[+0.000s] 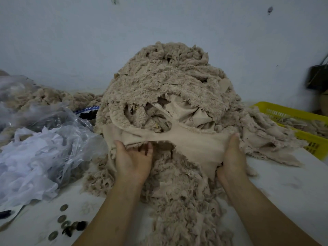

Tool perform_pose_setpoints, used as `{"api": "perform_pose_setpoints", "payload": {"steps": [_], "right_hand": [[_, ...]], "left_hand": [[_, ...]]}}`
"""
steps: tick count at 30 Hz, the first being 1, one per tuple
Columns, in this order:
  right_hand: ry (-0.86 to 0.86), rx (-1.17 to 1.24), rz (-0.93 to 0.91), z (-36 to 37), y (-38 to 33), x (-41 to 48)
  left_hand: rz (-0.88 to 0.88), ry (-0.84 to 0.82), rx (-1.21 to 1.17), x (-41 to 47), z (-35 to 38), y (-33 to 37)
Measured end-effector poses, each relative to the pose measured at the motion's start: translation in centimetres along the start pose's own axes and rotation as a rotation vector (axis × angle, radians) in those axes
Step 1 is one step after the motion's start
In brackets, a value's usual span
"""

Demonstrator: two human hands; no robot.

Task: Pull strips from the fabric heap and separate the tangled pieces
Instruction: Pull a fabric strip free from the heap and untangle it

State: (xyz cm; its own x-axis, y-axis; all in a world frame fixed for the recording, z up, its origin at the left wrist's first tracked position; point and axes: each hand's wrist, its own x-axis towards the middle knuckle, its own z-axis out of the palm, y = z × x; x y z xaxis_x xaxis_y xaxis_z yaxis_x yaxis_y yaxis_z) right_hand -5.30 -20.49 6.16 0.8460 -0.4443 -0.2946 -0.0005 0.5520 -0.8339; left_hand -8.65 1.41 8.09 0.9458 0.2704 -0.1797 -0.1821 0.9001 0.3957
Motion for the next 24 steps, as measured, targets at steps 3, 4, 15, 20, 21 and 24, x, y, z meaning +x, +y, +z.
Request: {"api": "perform_pose_setpoints", "payload": {"steps": [3,4,15,20,21,24], "right_hand": [[0.092,0.005,-0.011,-0.2,-0.6,0.3],[0.107,0.004,-0.012,-0.2,-0.7,0.2],[0.103,-0.073,-0.095,-0.1,-0.6,-0.3],[0.064,-0.162,-0.146,-0.1,-0.4,-0.2],[0.04,-0.213,-0.162,-0.1,-0.3,-0.2],[-0.024,-0.485,-0.287,-0.1,-0.2,-0.8]], "left_hand": [[0.051,0.071,-0.019,0.7,-0.3,1.0],[0.055,0.093,-0.005,0.9,-0.5,1.2],[-0.178,-0.199,0.137,-0.2,0.0,-0.3],[-0.153,-0.23,0.304,-0.9,0.3,-0.7],[-0.138,-0.246,0.351,-1.0,0.3,-0.8],[-0.126,-0.297,0.533,-1.9,0.6,-1.9]]}}
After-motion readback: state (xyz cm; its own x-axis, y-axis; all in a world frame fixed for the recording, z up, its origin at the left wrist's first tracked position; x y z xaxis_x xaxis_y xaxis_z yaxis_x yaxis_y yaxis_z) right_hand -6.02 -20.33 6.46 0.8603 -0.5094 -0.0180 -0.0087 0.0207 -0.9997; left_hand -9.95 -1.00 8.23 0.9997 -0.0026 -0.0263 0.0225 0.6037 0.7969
